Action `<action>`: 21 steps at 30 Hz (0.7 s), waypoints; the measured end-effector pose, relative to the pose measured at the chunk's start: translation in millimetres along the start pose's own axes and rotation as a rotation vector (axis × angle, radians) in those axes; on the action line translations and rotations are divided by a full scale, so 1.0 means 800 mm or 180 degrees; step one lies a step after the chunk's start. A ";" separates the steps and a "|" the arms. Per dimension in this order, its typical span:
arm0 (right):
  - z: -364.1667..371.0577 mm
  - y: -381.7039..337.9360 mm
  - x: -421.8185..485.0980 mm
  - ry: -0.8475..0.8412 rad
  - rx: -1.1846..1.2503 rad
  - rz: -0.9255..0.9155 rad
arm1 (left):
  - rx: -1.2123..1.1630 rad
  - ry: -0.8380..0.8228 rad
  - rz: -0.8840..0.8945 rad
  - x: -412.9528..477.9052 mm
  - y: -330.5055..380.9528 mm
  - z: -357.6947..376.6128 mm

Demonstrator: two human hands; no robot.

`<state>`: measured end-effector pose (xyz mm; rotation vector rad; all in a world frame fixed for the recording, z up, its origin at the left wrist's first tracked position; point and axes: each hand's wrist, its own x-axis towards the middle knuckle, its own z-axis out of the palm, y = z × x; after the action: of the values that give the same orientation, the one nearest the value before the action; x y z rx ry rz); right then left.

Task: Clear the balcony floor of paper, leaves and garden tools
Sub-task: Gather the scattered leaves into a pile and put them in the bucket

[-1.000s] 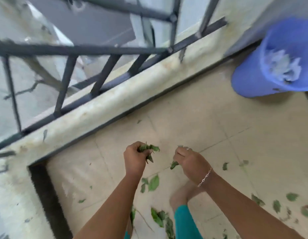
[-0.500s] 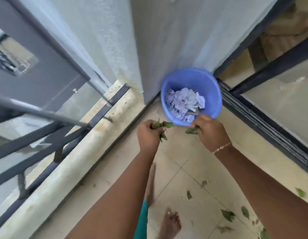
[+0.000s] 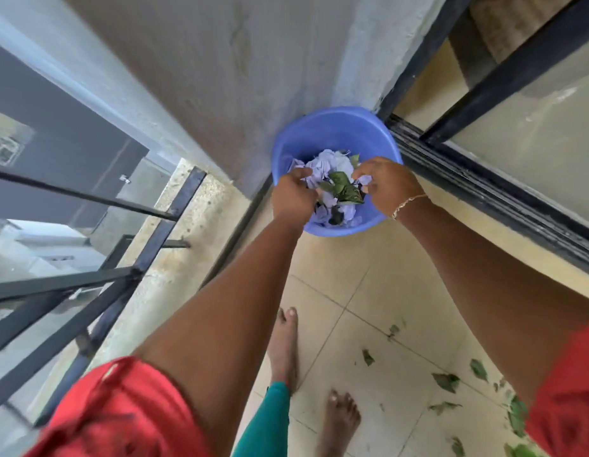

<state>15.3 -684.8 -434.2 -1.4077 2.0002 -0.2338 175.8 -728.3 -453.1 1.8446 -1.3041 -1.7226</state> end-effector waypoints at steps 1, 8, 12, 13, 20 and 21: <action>0.000 -0.003 -0.011 0.0069 0.0097 -0.0035 | -0.0064 0.0056 0.0102 -0.013 -0.004 -0.005; 0.040 -0.041 -0.124 0.0441 -0.0156 -0.0880 | -0.0208 0.0747 0.0139 -0.128 -0.082 -0.064; 0.086 -0.073 -0.203 0.0168 -0.0235 -0.1075 | -0.0319 0.1086 -0.0074 -0.212 -0.141 -0.106; 0.102 -0.079 -0.222 0.0084 -0.0237 -0.1131 | -0.0346 0.1159 -0.0144 -0.233 -0.157 -0.118; 0.223 -0.107 -0.351 -0.0934 -0.0554 -0.1290 | -0.0420 0.1606 -0.0690 -0.362 -0.316 -0.203; 0.240 -0.113 -0.367 -0.1034 -0.0633 -0.1291 | -0.0426 0.1655 -0.0755 -0.378 -0.342 -0.214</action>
<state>258.6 -416.7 -412.3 -1.8427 1.4958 0.0216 480.9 -409.5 -422.0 2.2300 -0.7736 -1.2557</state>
